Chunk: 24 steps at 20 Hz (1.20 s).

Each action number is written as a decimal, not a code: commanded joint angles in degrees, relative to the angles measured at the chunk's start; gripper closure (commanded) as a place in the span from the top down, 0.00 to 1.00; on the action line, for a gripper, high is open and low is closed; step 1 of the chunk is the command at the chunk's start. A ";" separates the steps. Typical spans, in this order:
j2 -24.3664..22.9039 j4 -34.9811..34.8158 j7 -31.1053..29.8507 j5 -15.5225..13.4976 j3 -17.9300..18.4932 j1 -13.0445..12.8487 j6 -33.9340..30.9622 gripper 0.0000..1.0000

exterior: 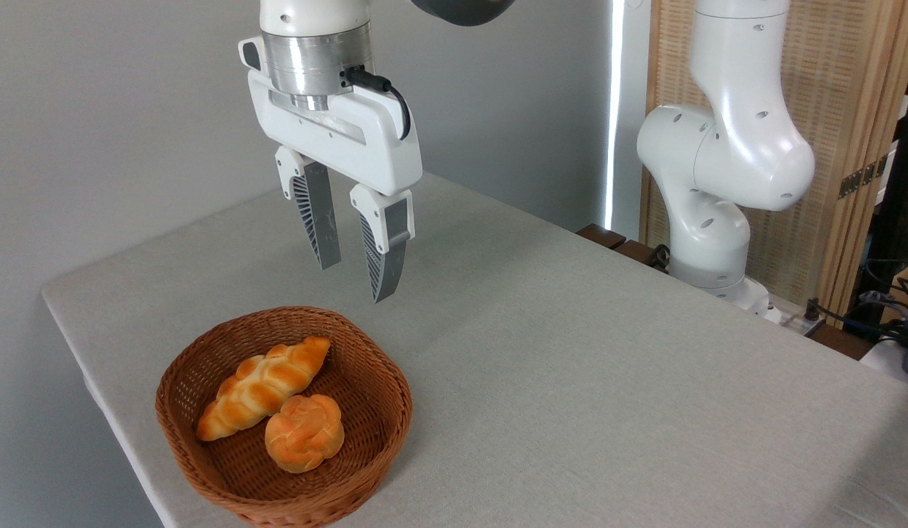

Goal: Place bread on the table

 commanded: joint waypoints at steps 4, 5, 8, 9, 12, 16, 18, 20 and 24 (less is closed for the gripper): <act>-0.65 -0.08 1.71 -0.41 0.42 0.31 -2.03 1.00; -0.65 -0.08 1.62 -0.41 0.42 0.31 -2.03 1.00; -0.65 -0.08 1.62 -0.32 0.42 0.31 -2.03 1.00; -0.65 -0.08 1.62 -0.32 0.42 0.40 -1.95 1.00; -0.65 -0.08 1.54 -0.32 0.51 0.31 -2.03 1.00; -0.56 0.00 1.53 -0.32 0.51 0.40 -1.94 1.00; -0.56 0.00 1.62 -0.32 0.42 0.40 -1.77 1.00; -0.82 -0.17 1.53 -0.41 0.42 0.22 -0.63 1.00; 0.49 -2.62 0.66 -4.34 -0.37 -0.39 6.12 1.00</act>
